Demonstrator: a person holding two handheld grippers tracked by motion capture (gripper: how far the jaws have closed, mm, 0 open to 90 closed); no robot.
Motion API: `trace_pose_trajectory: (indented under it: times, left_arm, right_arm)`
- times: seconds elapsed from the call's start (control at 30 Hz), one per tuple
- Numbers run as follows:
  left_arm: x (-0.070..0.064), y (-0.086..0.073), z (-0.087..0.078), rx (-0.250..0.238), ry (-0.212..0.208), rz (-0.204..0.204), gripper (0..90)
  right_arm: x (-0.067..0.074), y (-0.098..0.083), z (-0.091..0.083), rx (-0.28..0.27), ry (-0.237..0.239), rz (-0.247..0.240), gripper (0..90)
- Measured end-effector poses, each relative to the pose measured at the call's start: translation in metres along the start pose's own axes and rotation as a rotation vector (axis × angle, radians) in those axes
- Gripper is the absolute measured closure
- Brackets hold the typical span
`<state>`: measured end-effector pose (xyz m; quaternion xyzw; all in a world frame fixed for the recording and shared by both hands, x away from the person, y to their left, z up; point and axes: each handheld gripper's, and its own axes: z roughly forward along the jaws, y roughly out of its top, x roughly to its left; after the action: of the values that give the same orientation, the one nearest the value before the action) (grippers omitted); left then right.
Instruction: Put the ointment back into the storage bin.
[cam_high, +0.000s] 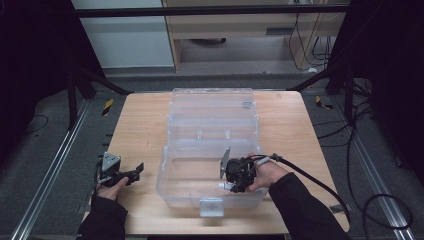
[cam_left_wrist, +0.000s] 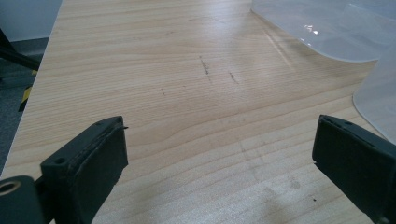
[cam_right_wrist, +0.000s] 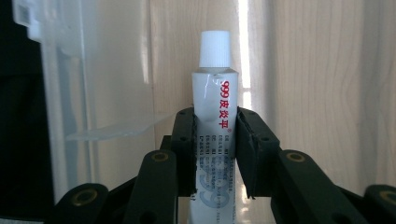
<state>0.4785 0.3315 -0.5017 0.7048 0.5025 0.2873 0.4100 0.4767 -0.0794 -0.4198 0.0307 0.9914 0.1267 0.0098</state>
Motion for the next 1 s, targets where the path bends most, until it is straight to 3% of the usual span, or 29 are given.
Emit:
trace_pose_trajectory:
  times: [0.67,0.7,0.73,0.77,0.9,0.93,1.0]
  left_arm:
    - [0.000,0.000,0.000,0.000,0.001,0.001,2.7]
    - [0.000,0.000,0.000,-0.001,0.001,0.001,2.7]
    - [0.000,0.000,0.000,-0.001,0.001,0.002,2.7]
    - [0.000,0.000,0.000,-0.001,0.001,0.002,2.7]
    - [0.000,0.000,0.000,-0.001,0.001,0.002,2.7]
    - [0.000,0.000,0.000,-0.001,0.001,0.002,2.7]
    - [0.000,0.000,0.000,-0.001,0.001,0.002,2.7]
  right_arm:
    - [-0.001,-0.002,0.022,0.056,0.022,0.011,69.2]
    - [-0.001,-0.003,0.022,0.054,0.022,0.005,69.3]
    - [-0.003,-0.004,0.023,0.044,0.022,-0.030,69.3]
    - [-0.001,-0.002,0.023,0.055,0.023,0.004,69.3]
    - [0.000,-0.002,0.025,0.077,0.028,0.009,68.7]
    - [-0.001,-0.002,0.025,0.072,0.030,-0.011,68.7]
    - [0.000,-0.002,0.024,0.078,0.027,0.007,68.8]
